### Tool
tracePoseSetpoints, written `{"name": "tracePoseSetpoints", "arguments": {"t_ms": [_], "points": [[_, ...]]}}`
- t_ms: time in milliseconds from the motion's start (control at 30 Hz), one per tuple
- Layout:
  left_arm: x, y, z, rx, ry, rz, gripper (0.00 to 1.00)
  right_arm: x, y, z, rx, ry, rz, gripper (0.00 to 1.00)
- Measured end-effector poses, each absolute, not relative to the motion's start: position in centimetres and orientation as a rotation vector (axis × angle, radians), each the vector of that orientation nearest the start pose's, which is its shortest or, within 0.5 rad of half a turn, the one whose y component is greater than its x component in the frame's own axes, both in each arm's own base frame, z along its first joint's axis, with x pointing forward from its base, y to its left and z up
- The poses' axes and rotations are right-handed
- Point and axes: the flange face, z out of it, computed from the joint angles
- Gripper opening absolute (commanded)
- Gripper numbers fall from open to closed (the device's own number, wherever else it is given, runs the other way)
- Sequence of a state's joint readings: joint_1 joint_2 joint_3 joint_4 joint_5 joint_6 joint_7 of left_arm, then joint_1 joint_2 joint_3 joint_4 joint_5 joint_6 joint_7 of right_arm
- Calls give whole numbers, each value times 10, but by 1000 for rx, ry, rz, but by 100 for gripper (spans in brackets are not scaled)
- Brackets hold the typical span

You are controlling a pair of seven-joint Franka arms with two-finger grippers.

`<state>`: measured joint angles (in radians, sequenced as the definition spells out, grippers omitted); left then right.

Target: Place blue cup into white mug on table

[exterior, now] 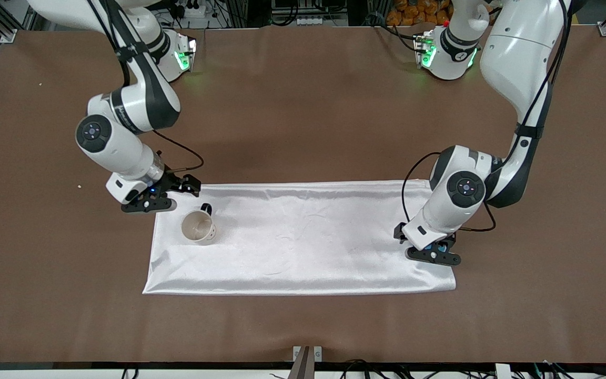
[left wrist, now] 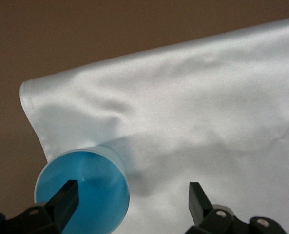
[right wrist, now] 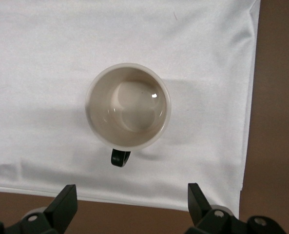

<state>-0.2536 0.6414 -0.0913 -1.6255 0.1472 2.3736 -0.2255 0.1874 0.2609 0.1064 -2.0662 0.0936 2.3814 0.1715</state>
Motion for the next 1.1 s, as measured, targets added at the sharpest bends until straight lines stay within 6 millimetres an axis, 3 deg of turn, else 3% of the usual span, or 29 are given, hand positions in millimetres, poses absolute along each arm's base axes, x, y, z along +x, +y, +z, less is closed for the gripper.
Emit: {"name": "tracePoseSetpoints", "arguments": {"t_ms": [200, 233, 333, 533, 833, 1100], "points": [[663, -225, 247, -3099, 304, -165, 100, 569, 178, 284, -3032, -87, -64, 100], [663, -225, 246, -3098, 303, -161, 94, 569, 180, 279, -3031, -90, -67, 100], [663, -223, 242, -3098, 300, -153, 57, 569, 184, 268, -3029, -98, -71, 100], [662, -219, 235, -3097, 293, -135, 0, 570, 187, 252, -3026, -99, -83, 100], [661, -217, 229, -3096, 289, -117, 0, 575, 186, 230, -3016, -89, -151, 100], [663, -213, 233, -3086, 292, -129, 0, 581, 180, 226, -3037, -138, -213, 100]]}}
